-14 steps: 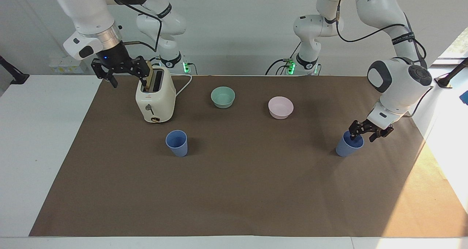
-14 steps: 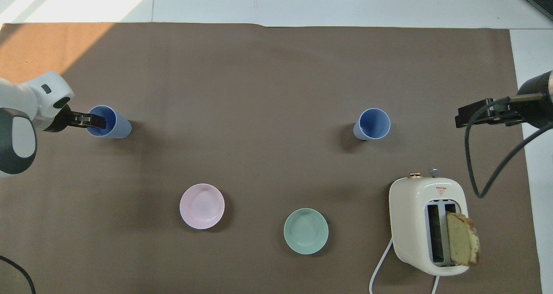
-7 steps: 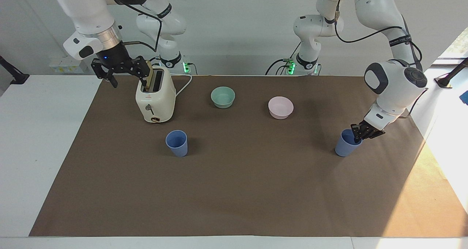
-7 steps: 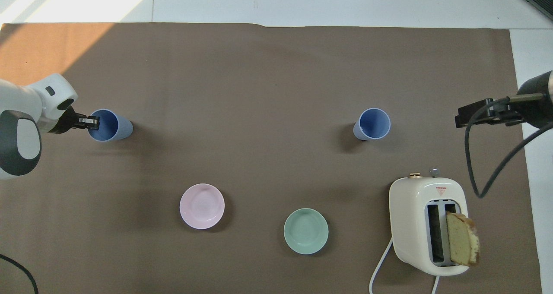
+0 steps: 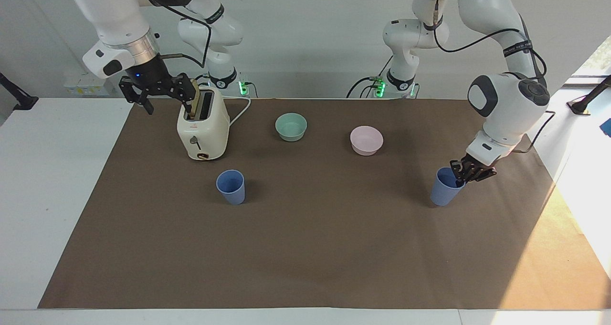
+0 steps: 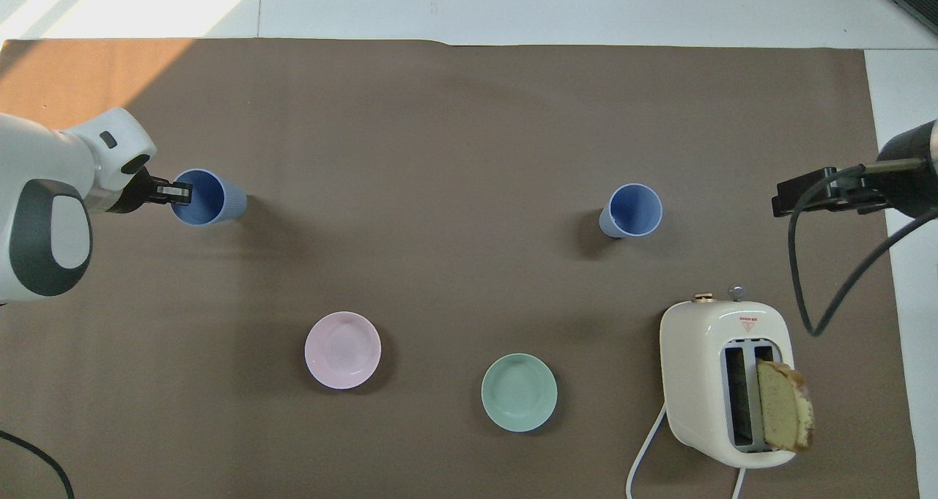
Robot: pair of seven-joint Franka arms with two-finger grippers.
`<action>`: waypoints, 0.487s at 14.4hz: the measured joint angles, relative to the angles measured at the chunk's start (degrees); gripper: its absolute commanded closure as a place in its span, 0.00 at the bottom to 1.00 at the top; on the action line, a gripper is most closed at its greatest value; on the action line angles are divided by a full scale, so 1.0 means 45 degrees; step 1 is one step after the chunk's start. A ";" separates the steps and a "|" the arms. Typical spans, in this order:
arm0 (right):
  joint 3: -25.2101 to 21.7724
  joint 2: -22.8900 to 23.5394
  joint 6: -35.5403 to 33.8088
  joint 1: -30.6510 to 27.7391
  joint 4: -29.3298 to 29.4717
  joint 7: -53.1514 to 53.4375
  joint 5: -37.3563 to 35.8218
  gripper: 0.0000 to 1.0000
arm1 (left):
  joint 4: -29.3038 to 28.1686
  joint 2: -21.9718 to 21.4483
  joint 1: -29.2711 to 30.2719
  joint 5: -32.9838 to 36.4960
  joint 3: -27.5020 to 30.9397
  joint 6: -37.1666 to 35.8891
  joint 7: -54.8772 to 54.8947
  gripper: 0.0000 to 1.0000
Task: Stack blue cups with both arms
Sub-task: 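Carry the blue cup with the left gripper toward the table center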
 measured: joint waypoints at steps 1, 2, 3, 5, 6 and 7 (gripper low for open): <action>0.0000 0.0000 0.0000 0.0000 0.0000 0.0000 0.0000 0.00 | 0.0002 -0.0027 -0.0518 0.0000 -0.0018 0.0004 -0.0771 1.00; 0.0000 0.0000 0.0000 0.0000 0.0000 0.0000 0.0000 0.00 | 0.0009 -0.0031 -0.1071 0.0000 -0.0033 0.0023 -0.1570 1.00; 0.0000 0.0000 0.0000 0.0000 0.0000 0.0000 0.0000 0.00 | 0.0015 -0.0031 -0.1643 0.0001 -0.0051 0.0071 -0.2380 1.00; 0.0000 0.0000 0.0000 0.0000 0.0000 0.0000 0.0000 0.00 | 0.0016 -0.0027 -0.2654 0.0001 -0.0069 0.0306 -0.3800 1.00; 0.0000 0.0000 0.0000 0.0000 0.0000 0.0000 0.0000 0.00 | 0.0013 -0.0014 -0.3147 0.0002 -0.0076 0.0450 -0.4447 1.00; 0.0000 0.0000 0.0000 0.0000 0.0000 0.0000 0.0000 0.00 | 0.0008 0.0015 -0.3645 0.0003 -0.0080 0.0626 -0.5127 1.00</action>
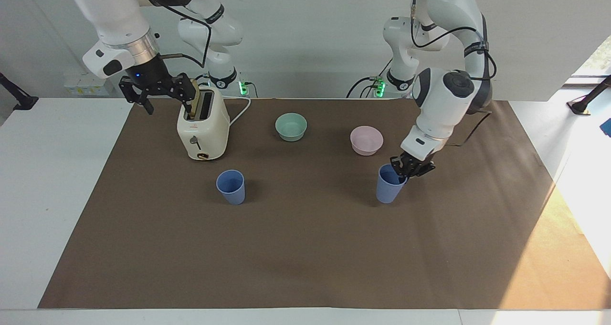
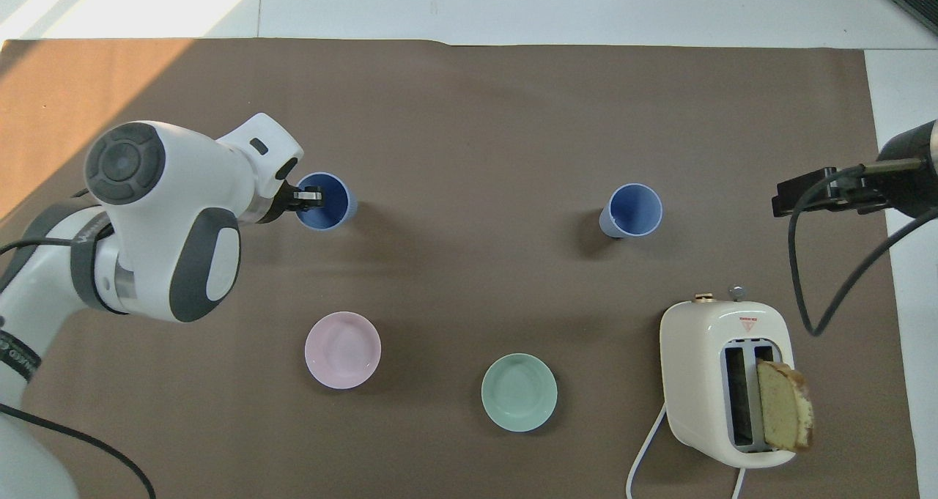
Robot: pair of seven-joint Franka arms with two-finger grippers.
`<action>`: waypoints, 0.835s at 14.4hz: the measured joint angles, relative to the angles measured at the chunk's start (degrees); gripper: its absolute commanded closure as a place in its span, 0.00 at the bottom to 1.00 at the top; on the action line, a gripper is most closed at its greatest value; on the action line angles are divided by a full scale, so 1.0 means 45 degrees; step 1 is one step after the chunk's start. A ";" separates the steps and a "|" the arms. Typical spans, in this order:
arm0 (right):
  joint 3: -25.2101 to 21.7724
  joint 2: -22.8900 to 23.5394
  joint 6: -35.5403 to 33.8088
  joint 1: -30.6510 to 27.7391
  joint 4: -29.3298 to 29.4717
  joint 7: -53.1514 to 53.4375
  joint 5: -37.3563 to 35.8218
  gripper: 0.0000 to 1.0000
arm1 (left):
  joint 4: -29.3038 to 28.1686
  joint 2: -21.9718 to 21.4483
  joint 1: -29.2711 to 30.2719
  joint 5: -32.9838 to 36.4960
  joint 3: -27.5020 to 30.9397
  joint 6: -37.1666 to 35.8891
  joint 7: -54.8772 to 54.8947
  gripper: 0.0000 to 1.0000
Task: Stack blue cups with both arms
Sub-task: 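Carry the blue cup with the left gripper toward the table center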
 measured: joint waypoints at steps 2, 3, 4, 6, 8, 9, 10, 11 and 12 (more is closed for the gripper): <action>0.0000 0.0000 0.0000 0.0000 0.0000 0.0000 0.0000 0.00 | -0.0008 0.0101 -0.0788 0.0001 -0.0008 0.0333 -0.1081 1.00; 0.0000 0.0000 0.0000 0.0000 0.0000 0.0000 0.0000 0.00 | -0.0014 0.0218 -0.1093 0.0030 -0.0005 0.0485 -0.1507 1.00; 0.0000 0.0000 0.0000 0.0000 0.0000 0.0000 0.0000 0.00 | -0.0018 0.0371 -0.1308 0.0109 -0.0009 0.0665 -0.1871 1.00; 0.0000 0.0000 0.0000 0.0000 0.0000 0.0000 0.0000 0.00 | -0.0019 0.0647 -0.1604 0.0261 -0.0008 0.0967 -0.2564 1.00; 0.0000 0.0000 0.0000 0.0000 0.0000 0.0000 0.0000 0.00 | -0.0019 0.0752 -0.1846 0.0265 -0.0012 0.1087 -0.2894 1.00; 0.0000 0.0000 0.0000 0.0000 0.0000 0.0000 0.0000 0.00 | -0.0022 0.0797 -0.1990 0.0266 -0.0008 0.1087 -0.3121 1.00; 0.0000 0.0000 0.0000 0.0000 0.0000 0.0000 0.0000 0.00 | -0.0028 0.0869 -0.2161 0.0267 -0.0013 0.1087 -0.3432 0.95; 0.0000 0.0000 0.0000 0.0000 0.0000 0.0000 0.0000 0.00 | -0.0028 0.0948 -0.2318 0.0268 -0.0016 0.1088 -0.3686 0.74; 0.0000 0.0000 0.0000 0.0000 0.0000 0.0000 0.0000 0.00 | -0.0028 0.1008 -0.2414 0.0269 -0.0013 0.1089 -0.3814 0.33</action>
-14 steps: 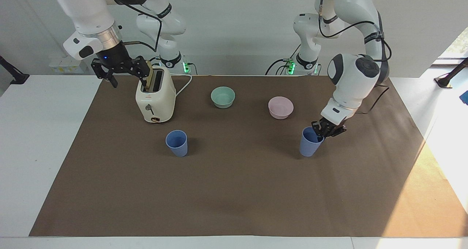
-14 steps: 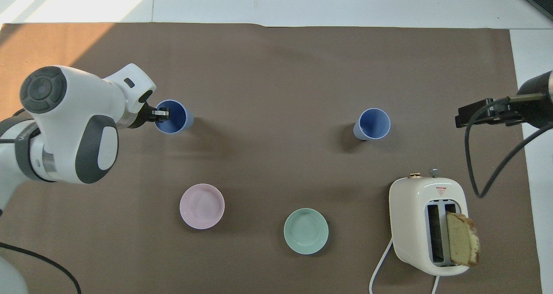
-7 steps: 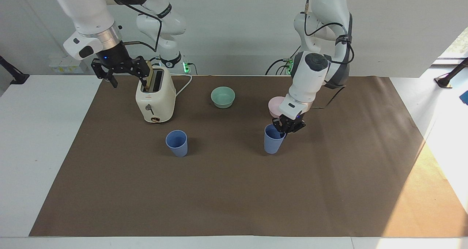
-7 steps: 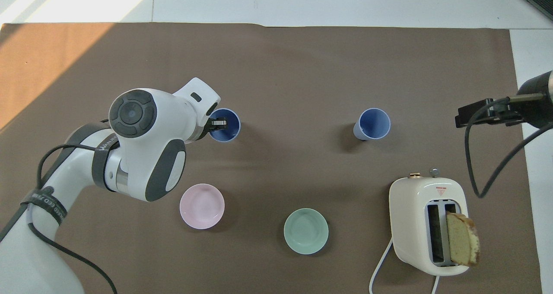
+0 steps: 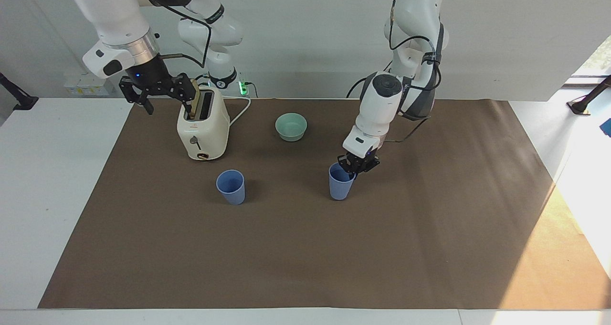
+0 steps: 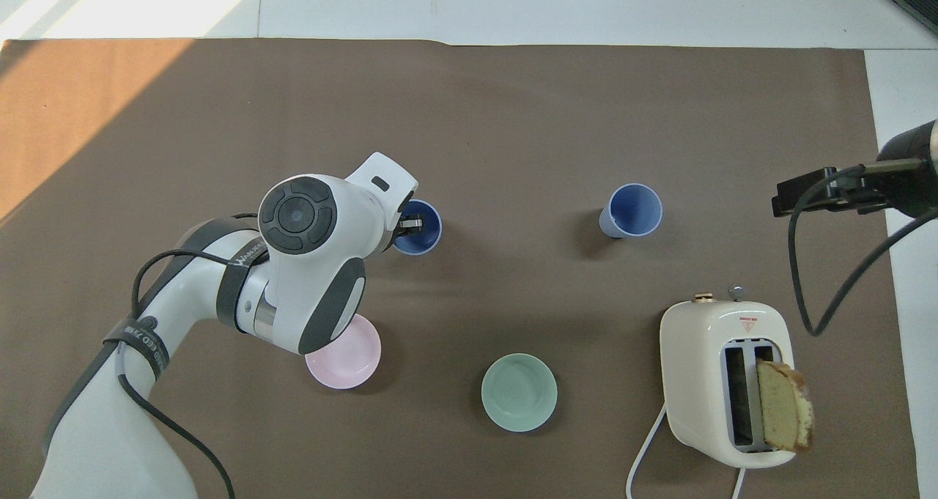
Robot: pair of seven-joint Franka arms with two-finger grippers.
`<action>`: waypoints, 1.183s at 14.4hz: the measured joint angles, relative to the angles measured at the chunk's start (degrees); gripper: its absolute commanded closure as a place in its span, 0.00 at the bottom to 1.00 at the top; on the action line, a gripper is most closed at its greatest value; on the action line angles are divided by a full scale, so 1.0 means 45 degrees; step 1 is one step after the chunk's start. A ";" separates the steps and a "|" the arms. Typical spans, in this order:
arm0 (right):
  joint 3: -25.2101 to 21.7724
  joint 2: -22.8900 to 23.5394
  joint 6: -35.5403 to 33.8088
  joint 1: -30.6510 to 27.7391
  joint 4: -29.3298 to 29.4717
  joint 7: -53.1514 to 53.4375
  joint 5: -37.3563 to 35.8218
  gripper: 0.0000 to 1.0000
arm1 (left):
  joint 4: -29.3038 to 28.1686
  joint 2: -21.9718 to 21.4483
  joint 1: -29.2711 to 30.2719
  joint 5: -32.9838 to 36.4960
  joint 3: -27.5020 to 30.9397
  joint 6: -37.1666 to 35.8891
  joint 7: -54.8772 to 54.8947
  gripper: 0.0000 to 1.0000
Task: Stack blue cups with both arms
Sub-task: 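Carry the blue cup with the left gripper toward the table center, then withdraw the left gripper while the right gripper grasps the other cup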
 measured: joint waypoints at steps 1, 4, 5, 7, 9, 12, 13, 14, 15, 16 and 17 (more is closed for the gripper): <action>0.0000 0.0000 0.0000 0.0000 0.0000 0.0000 0.0000 0.00 | 0.0000 0.0030 -0.0034 0.0000 -0.0001 0.0000 -0.0065 0.08; -0.0001 0.0000 0.0000 0.0000 0.0000 0.0000 0.0000 0.00 | 0.0034 0.0031 -0.0020 0.0002 0.0140 -0.0001 -0.0078 0.00; -0.0002 0.0000 0.0000 0.0000 0.0000 -0.0001 0.0000 0.00 | 0.0059 0.0026 -0.0005 0.0003 0.0193 -0.0001 -0.0078 0.00; -0.0001 -0.0039 0.0230 0.0000 -0.0135 -0.0004 0.0000 0.00 | 0.0151 -0.0065 0.0126 0.0003 0.0331 -0.0219 -0.0077 0.00; 0.0003 -0.0271 0.1388 0.0001 -0.1160 -0.0005 0.0021 0.00 | 0.0272 -0.0431 0.0533 0.0014 0.0421 -0.0862 0.0271 0.00; 0.0029 -0.0212 0.3587 0.0025 -0.3382 -0.0005 0.0038 0.00 | 0.0358 -0.1707 0.1757 0.0020 0.0471 -0.2690 0.2009 0.00; 0.0037 0.0032 0.4212 0.0053 -0.3876 -0.0005 0.0083 0.00 | 0.0351 -0.2181 0.2228 0.0024 0.0488 -0.3244 0.2655 0.00; 0.0050 0.0364 0.4724 0.0076 -0.4162 -0.0005 0.0231 0.00 | 0.0341 -0.2575 0.2679 0.0028 0.0504 -0.3607 0.3311 0.00; 0.0060 0.0688 0.5194 0.0114 -0.4308 -0.0005 0.0431 0.00 | 0.0324 -0.2867 0.3077 0.0031 0.0522 -0.3793 0.3895 0.00; 0.0066 0.1018 0.5780 0.0188 -0.4439 -0.0005 0.0518 0.00 | 0.0311 -0.3097 0.3499 0.0034 0.0537 -0.3941 0.4524 0.00; 0.0069 0.1266 0.6322 0.0262 -0.4585 0.0015 0.0546 0.00 | 0.0310 -0.3238 0.3868 0.0039 0.0554 -0.4065 0.5155 0.00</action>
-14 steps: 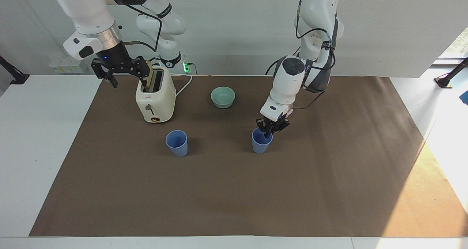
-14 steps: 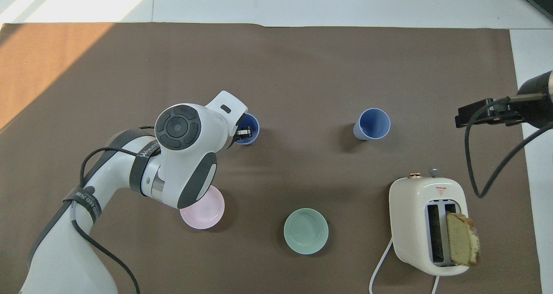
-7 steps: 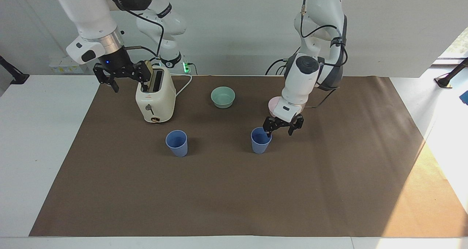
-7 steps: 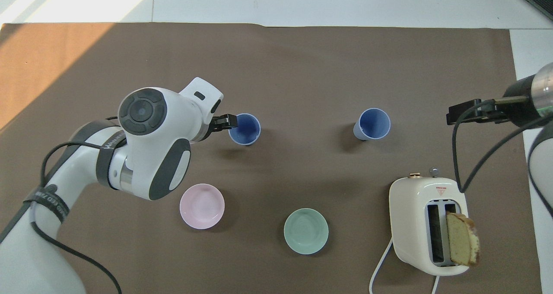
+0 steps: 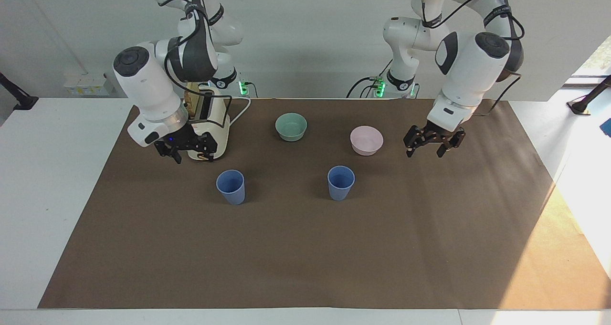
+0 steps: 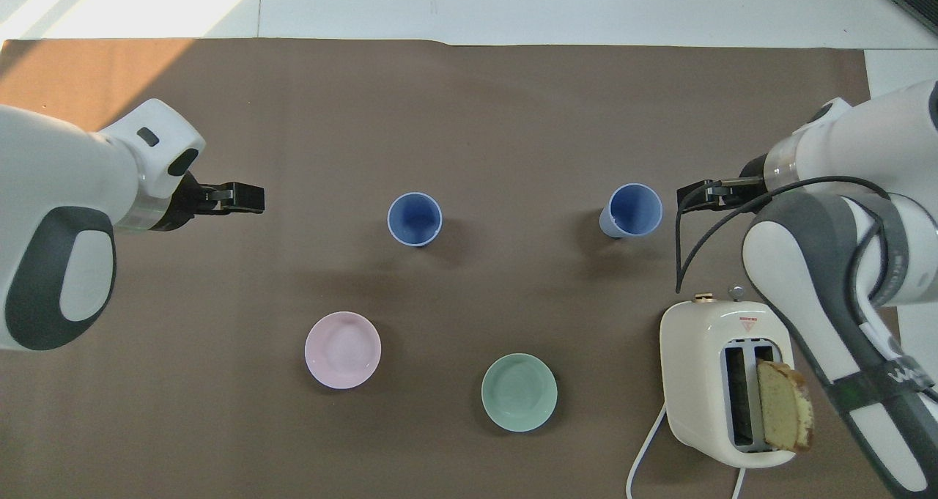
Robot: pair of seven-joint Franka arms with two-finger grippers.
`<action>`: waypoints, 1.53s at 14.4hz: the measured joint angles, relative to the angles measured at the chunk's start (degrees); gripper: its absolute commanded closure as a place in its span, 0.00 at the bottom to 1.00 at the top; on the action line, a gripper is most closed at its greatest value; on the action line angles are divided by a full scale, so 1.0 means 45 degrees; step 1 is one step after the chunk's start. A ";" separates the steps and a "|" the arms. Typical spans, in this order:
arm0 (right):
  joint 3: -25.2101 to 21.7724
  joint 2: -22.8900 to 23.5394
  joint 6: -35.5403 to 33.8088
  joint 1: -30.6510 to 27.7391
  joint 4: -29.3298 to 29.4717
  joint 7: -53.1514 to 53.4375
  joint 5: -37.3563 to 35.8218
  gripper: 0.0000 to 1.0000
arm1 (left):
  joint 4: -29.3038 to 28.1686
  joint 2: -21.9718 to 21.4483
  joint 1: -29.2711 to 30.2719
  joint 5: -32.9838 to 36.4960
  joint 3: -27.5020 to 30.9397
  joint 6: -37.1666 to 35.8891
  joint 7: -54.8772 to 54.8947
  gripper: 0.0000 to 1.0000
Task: Stack blue cups with both arms
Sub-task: 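Withdraw the left gripper while the right gripper grasps the other cup, then lift the blue cup with the right gripper and lower it into the center cup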
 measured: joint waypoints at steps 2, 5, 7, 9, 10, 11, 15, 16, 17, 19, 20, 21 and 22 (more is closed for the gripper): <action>0.0009 0.0442 0.0598 0.0074 -0.0251 0.0157 0.0038 0.00 | 0.0003 -0.0195 0.0778 0.0005 0.0010 -0.0224 0.1389 0.00; 0.0028 0.0985 0.1565 0.0354 -0.0358 0.0664 0.0063 0.00 | 0.0055 -0.0326 0.1673 0.0006 0.0026 -0.0442 0.2639 0.00; 0.0036 0.1318 0.1853 0.0527 -0.0375 0.0851 0.0064 0.00 | 0.0394 -0.0345 0.2238 0.0006 0.0026 -0.0738 0.3245 0.00; 0.0036 0.1596 0.1927 0.0555 -0.0380 0.0855 0.0064 0.21 | 0.1051 -0.0364 0.2684 0.0060 0.0037 -0.1445 0.3662 0.00; 0.0036 0.1687 0.1948 0.0554 -0.0380 0.0854 0.0064 0.57 | 0.1508 -0.0379 0.2907 0.0211 0.0034 -0.1872 0.3854 0.00; 0.0035 0.1734 0.1949 0.0554 -0.0380 0.0854 0.0064 0.81 | 0.2020 -0.0392 0.3110 0.0374 0.0042 -0.2354 0.4048 0.00; 0.0036 0.1743 0.1950 0.0557 -0.0377 0.0854 0.0064 1.00 | 0.3872 -0.0350 0.3656 0.0571 0.0045 -0.4431 0.4383 0.00; 0.0037 0.1743 0.1950 0.0569 -0.0374 0.0854 0.0064 1.00 | 0.4179 -0.0298 0.3689 0.0622 0.0048 -0.4845 0.4392 0.00; 0.0038 0.1743 0.1950 0.0624 -0.0361 0.0854 0.0064 1.00 | 0.4407 -0.0235 0.3694 0.0670 0.0046 -0.5170 0.4392 0.00; 0.0047 0.1741 0.1945 0.0821 -0.0267 0.0856 0.0068 1.00 | 0.4677 -0.0133 0.3694 0.0741 0.0038 -0.5516 0.4392 0.00; 0.0050 0.1740 0.1873 0.0947 -0.0148 0.0901 0.0069 1.00 | 0.4710 -0.0119 0.3694 0.0770 0.0031 -0.5567 0.4392 0.00; 0.0055 0.1738 0.1635 0.1049 0.0038 0.1085 0.0069 1.00 | 0.4718 -0.0116 0.3694 0.0783 0.0027 -0.5632 0.4392 0.00; 0.0055 0.1731 0.1298 0.1116 0.0308 0.1362 0.0069 1.00 | 0.4721 -0.0109 0.3694 0.0784 0.0024 -0.5716 0.4392 0.00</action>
